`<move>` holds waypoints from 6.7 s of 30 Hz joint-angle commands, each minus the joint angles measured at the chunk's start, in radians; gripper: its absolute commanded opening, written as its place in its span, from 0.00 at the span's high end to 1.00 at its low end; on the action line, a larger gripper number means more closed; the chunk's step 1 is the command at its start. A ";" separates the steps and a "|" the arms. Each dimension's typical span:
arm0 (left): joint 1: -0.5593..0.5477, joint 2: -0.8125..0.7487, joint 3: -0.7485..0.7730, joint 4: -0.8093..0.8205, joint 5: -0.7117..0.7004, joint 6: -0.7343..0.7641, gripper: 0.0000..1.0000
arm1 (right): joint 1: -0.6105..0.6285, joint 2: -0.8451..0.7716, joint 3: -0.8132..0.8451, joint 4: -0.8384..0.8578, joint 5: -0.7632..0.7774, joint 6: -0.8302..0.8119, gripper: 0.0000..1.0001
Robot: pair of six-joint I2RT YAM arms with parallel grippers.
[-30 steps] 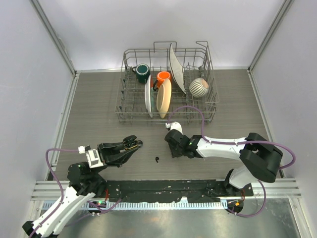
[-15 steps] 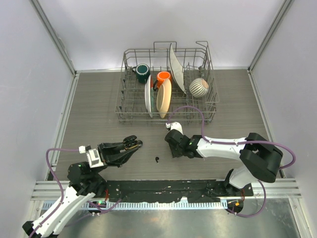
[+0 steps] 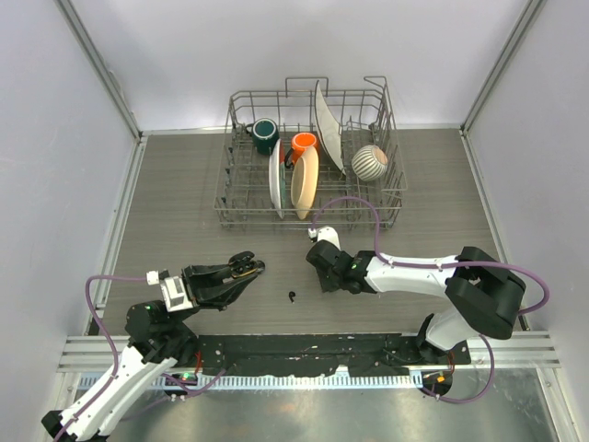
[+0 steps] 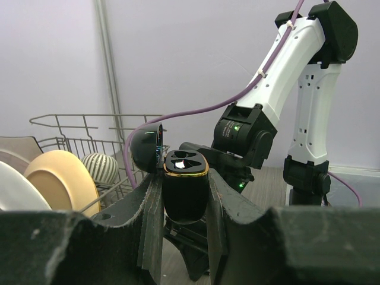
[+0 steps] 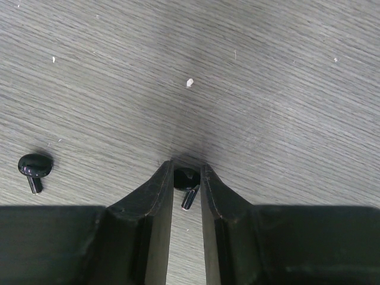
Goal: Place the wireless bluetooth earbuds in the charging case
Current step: Pick up the earbud from the center of the board, then place the earbud in the charging case.
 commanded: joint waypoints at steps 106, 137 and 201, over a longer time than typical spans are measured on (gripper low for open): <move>-0.002 0.116 0.077 0.194 -0.030 -0.053 1.00 | 0.585 -0.220 0.278 0.733 0.370 -0.759 0.99; 0.000 0.113 0.072 0.214 -0.001 -0.064 1.00 | 0.585 -0.231 0.269 0.779 0.454 -0.811 0.99; -0.002 0.133 0.046 0.281 -0.024 -0.042 1.00 | 0.554 -0.266 0.387 0.557 0.396 -0.535 0.29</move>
